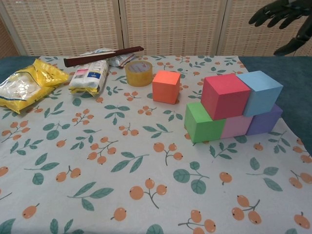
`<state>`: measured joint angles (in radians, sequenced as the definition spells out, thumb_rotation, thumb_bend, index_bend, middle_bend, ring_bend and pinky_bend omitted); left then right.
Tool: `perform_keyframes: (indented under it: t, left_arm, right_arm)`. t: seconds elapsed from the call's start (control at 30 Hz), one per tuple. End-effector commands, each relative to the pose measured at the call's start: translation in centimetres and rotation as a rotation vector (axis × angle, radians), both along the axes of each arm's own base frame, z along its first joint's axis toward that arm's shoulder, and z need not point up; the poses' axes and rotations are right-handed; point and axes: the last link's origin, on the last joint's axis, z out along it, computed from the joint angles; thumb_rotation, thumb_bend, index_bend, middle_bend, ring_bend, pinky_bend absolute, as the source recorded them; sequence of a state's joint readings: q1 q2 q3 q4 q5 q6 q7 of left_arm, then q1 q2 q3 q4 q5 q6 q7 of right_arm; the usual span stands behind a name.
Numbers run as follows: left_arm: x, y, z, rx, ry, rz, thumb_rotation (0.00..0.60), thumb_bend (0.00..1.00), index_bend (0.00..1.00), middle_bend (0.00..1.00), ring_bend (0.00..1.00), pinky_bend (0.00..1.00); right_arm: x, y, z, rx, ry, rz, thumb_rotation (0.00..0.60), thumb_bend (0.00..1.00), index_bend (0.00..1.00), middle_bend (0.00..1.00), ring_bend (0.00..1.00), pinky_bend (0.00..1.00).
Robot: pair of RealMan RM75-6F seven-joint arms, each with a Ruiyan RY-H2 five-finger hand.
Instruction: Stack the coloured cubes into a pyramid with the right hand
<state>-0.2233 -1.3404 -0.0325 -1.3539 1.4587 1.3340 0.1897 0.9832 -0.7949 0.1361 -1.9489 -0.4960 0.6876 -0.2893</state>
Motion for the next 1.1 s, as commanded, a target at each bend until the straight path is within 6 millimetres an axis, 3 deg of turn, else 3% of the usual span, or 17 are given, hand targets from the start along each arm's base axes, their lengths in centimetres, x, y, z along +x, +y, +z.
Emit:
perform_keyframes:
  t: [0.03,0.1,0.13,0.23,0.43,0.73,1.1]
  left_arm:
    - [-0.1,0.1,0.0,0.000,-0.001,0.004,0.600,0.44,0.00,0.00,0.00,0.15]
    - [-0.2,0.3,0.0,0.000,-0.002,0.011,0.600,0.44,0.00,0.00,0.00,0.15]
    - [-0.4,0.5,0.1,0.001,-0.006,0.024,0.600,0.44,0.00,0.00,0.00,0.15]
    - [-0.6,0.9,0.3,0.010,-0.010,0.031,0.600,0.44,0.00,0.00,0.00,0.15]
    - [-0.9,1.1,1.3,0.037,-0.026,0.034,0.600,0.44,0.00,0.00,0.00,0.15]
    - [-1.2,1.1,2.7,0.082,-0.042,0.040,0.600,0.44,0.00,0.00,0.00,0.15]
    - [-1.4,1.3,2.9,0.093,-0.037,0.050,0.600,0.44,0.00,0.00,0.00,0.15]
  right_arm:
    - [2.8,-2.1,0.6,-0.012,-0.064,-0.017,0.600,0.19,0.00,0.00,0.00,0.06]
    - [4.1,-2.9,0.1,-0.009,-0.064,-0.023,0.600,0.19,0.00,0.00,0.00,0.06]
    - [6.5,-4.2,-1.0,-0.009,-0.057,-0.001,0.600,0.19,0.01,0.00,0.00,0.06]
    - [9.7,-6.3,-3.6,-0.057,0.000,-0.053,0.600,0.19,0.02,0.00,0.00,0.06]
    - [13.6,-7.8,-8.2,-0.078,0.088,-0.156,0.600,0.19,0.03,0.00,0.00,0.06]
    - [14.0,-8.9,-14.3,-0.030,0.151,-0.210,0.600,0.19,0.03,0.00,0.00,0.05]
    - [13.4,-9.9,-17.5,-0.036,0.147,-0.234,0.600,0.19,0.09,0.00,0.00,0.05]
